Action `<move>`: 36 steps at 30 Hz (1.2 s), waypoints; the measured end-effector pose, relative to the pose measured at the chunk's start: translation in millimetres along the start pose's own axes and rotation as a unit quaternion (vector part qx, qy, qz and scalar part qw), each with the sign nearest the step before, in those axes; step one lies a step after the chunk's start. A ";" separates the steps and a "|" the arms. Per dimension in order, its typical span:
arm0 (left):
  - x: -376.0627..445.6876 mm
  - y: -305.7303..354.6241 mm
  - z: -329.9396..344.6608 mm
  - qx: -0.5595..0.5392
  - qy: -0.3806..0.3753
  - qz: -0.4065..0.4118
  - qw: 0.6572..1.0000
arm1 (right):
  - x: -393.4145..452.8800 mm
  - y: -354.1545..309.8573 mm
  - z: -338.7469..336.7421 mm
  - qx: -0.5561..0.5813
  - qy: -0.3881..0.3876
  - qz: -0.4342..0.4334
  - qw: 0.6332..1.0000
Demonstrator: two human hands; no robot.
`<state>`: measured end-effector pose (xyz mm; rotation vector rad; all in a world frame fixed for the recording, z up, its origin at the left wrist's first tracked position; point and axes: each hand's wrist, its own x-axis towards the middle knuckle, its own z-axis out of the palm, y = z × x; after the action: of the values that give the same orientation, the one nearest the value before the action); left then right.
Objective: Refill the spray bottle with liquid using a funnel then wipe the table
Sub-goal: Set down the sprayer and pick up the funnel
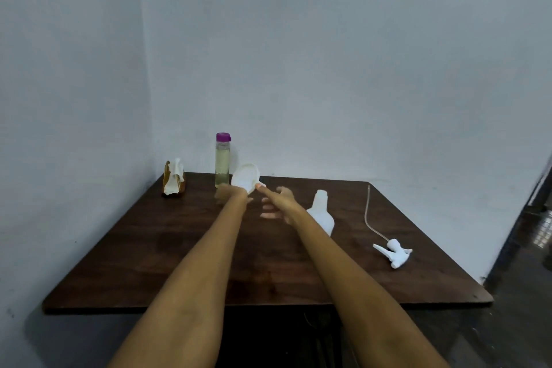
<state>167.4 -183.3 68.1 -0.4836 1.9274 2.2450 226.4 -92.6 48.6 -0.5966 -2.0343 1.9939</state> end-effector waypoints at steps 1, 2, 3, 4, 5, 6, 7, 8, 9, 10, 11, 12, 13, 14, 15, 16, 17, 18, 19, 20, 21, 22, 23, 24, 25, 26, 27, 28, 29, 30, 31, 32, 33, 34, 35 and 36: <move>-0.4 1.4 2.0 0.063 0.032 0.044 0.997 | -0.7 -3.6 -5.7 -0.023 0.025 -0.021 0.999; -0.9 3.7 3.7 0.129 0.049 0.094 0.986 | -0.3 -8.5 -10.9 -0.038 0.053 -0.052 0.997; -2.5 5.8 7.3 0.181 0.054 0.136 0.973 | 0.1 -14.6 -17.4 -0.048 0.079 -0.088 0.992; -6.4 8.8 11.5 0.230 0.046 0.167 0.958 | 0.2 -21.8 -24.2 -0.055 0.098 -0.121 0.986; -11.5 12.3 17.4 0.263 0.035 0.196 0.944 | -0.1 -29.1 -32.1 -0.060 0.111 -0.147 0.981; -18.0 15.7 24.6 0.280 0.026 0.220 0.934 | -0.8 -36.1 -40.9 -0.064 0.119 -0.166 0.977; -24.1 19.9 32.3 0.282 0.016 0.240 0.929 | -1.4 -42.3 -49.7 -0.069 0.124 -0.179 0.973; -30.2 24.3 41.7 0.278 -0.002 0.257 0.926 | -1.6 -47.5 -59.8 -0.073 0.132 -0.188 0.970; -36.7 28.3 50.8 0.265 -0.029 0.267 0.926 | -1.4 -51.9 -70.3 -0.073 0.145 -0.194 0.967; -41.2 30.6 61.0 0.239 -0.056 0.270 0.931 | -1.0 -56.1 -81.1 -0.071 0.162 -0.195 0.965; -45.0 33.0 70.2 0.202 -0.086 0.263 0.939 | -0.7 -60.1 -92.2 -0.067 0.181 -0.193 0.962; -49.8 34.9 78.3 0.155 -0.114 0.247 0.950 | -0.7 -63.9 -102.2 -0.063 0.198 -0.190 0.960; -55.0 36.4 85.2 0.111 -0.134 0.229 0.958 | -0.9 -66.9 -112.1 -0.061 0.213 -0.186 0.957; -59.1 36.9 91.3 0.077 -0.148 0.213 0.963 | -1.2 -69.2 -120.6 -0.059 0.222 -0.184 0.956; -62.3 36.3 96.7 0.062 -0.158 0.202 0.965 | -1.5 -70.5 -127.8 -0.057 0.226 -0.182 0.955; -64.5 34.5 101.8 0.055 -0.164 0.193 0.966 | -2.1 -71.2 -133.6 -0.056 0.227 -0.180 0.955; -66.7 32.3 104.3 0.052 -0.164 0.184 0.968 | -2.6 -71.1 -137.4 -0.057 0.227 -0.178 0.956; -68.0 29.6 106.5 0.049 -0.159 0.176 0.970 | -2.8 -70.7 -140.8 -0.059 0.228 -0.176 0.956; -68.0 27.5 108.3 0.047 -0.155 0.170 0.972 | -2.5 -70.2 -143.5 -0.061 0.229 -0.174 0.956; -67.0 25.0 109.9 0.045 -0.152 0.165 0.974 | -1.7 -69.3 -145.4 -0.061 0.229 -0.170 0.956; -67.4 23.5 110.5 0.044 -0.150 0.159 0.975 | -0.4 -68.3 -147.3 -0.062 0.229 -0.166 0.957; -67.7 22.2 110.9 0.044 -0.148 0.155 0.976 | 1.2 -67.5 -148.8 -0.064 0.230 -0.162 0.957; -68.1 21.3 111.4 0.047 -0.148 0.152 0.976 | 2.9 -66.1 -150.3 -0.069 0.233 -0.158 0.957; -68.8 20.6 112.0 0.050 -0.148 0.151 0.976 | 4.5 -65.0 -151.4 -0.072 0.237 -0.154 0.957; -69.8 20.4 112.3 0.053 -0.148 0.150 0.976 | 5.8 -63.7 -152.2 -0.075 0.242 -0.149 0.956; -70.7 19.8 112.4 0.056 -0.147 0.149 0.976 | 6.5 -62.0 -152.7 -0.076 0.247 -0.144 0.955; -72.1 18.9 112.1 0.062 -0.143 0.145 0.977 | 6.4 -60.1 -153.1 -0.078 0.251 -0.139 0.955; -72.3 17.4 112.7 0.071 -0.138 0.141 0.978 | 6.0 -57.7 -153.7 -0.080 0.254 -0.135 0.955; -72.7 15.5 113.1 0.075 -0.132 0.137 0.979 | 5.6 -55.0 -154.4 -0.081 0.253 -0.131 0.955; -72.3 13.5 113.8 0.077 -0.129 0.132 0.980 | 5.1 -51.9 -155.2 -0.081 0.251 -0.129 0.956; -72.2 11.5 114.3 0.081 -0.129 0.131 0.980 | 4.5 -49.1 -156.0 -0.082 0.249 -0.127 0.957; -72.0 9.0 114.6 0.083 -0.131 0.130 0.979 | 3.6 -46.2 -156.7 -0.086 0.248 -0.123 0.957; -71.5 6.8 115.0 0.081 -0.136 0.129 0.979 | 3.1 -43.7 -157.4 -0.092 0.248 -0.117 0.957; -71.5 4.4 114.8 0.079 -0.137 0.129 0.979 | 3.0 -41.0 -157.9 -0.099 0.246 -0.111 0.958; -70.0 1.1 115.1 0.084 -0.137 0.126 0.979 | 3.2 -37.8 -158.1 -0.106 0.242 -0.104 0.959; -68.9 -2.0 114.9 0.093 -0.136 0.125 0.978 | 3.6 -34.7 -158.1 -0.111 0.239 -0.098 0.960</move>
<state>215.6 -63.4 103.5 0.0918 2.1162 2.1016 288.0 51.3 90.1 -0.7947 -1.9292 1.3561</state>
